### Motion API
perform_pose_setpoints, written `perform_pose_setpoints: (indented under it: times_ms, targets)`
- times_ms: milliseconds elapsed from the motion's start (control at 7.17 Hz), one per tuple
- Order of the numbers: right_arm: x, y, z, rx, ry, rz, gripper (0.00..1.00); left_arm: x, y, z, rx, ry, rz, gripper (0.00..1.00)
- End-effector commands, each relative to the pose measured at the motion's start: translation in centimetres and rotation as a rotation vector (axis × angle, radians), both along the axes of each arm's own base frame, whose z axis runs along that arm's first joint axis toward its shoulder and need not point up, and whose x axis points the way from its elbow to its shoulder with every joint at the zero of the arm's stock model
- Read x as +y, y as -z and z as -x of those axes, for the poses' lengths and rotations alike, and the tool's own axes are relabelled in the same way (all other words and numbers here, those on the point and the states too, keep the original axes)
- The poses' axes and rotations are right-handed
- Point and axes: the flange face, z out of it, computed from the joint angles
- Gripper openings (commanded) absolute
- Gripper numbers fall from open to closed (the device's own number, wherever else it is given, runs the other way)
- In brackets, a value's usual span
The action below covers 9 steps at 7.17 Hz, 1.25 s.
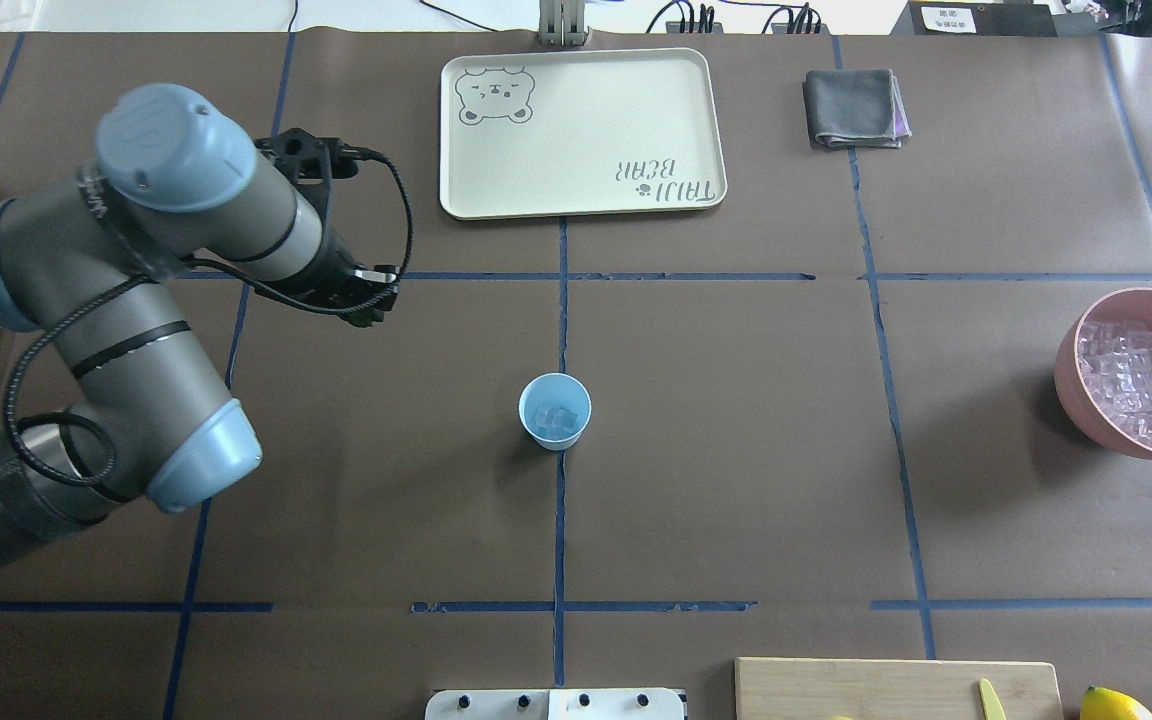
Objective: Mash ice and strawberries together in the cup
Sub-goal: 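Carry the strawberry with the left gripper over the light-blue cup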
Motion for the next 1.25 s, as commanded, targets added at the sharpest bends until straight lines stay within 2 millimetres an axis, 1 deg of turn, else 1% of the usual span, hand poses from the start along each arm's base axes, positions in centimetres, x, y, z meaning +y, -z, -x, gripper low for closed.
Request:
perform_pose_setpoints:
  times_ms: [0, 139, 279, 558, 697, 837, 976, 1115]
  targets:
    - [0.0, 0.0, 0.0, 0.000, 0.000, 0.000, 0.99, 3.7, 7.6, -4.7, 0.024, 0.021, 0.076, 0.01]
    - [0.1, -0.1, 0.0, 0.000, -0.001, 0.004, 0.99, 5.7, 8.7, -7.3, 0.024, 0.037, 0.084, 0.01]
    - [0.0, -0.1, 0.0, 0.000, -0.001, 0.004, 0.99, 8.5, 9.4, -10.5, 0.008, 0.027, 0.056, 0.01]
    - [0.1, -0.1, 0.0, 0.000, 0.000, 0.003, 0.99, 8.0, 11.0, -13.4, -0.005, 0.047, 0.090, 0.02]
    - [0.1, -0.2, 0.0, 0.000, 0.000, 0.006, 0.99, 8.0, 11.1, -13.5, -0.004, 0.047, 0.094, 0.07]
    - [0.1, -0.2, 0.0, 0.000, 0.000, 0.005, 0.99, 8.0, 10.9, -13.5, 0.001, 0.055, 0.099, 0.93]
    - [0.1, -0.2, 0.0, 0.000, 0.001, 0.004, 0.99, 7.9, 11.0, -13.3, 0.000, 0.065, 0.094, 1.00]
    - [0.1, -0.2, 0.0, 0.000, 0.000, 0.006, 0.99, 7.9, 10.9, -13.4, -0.002, 0.064, 0.096, 1.00]
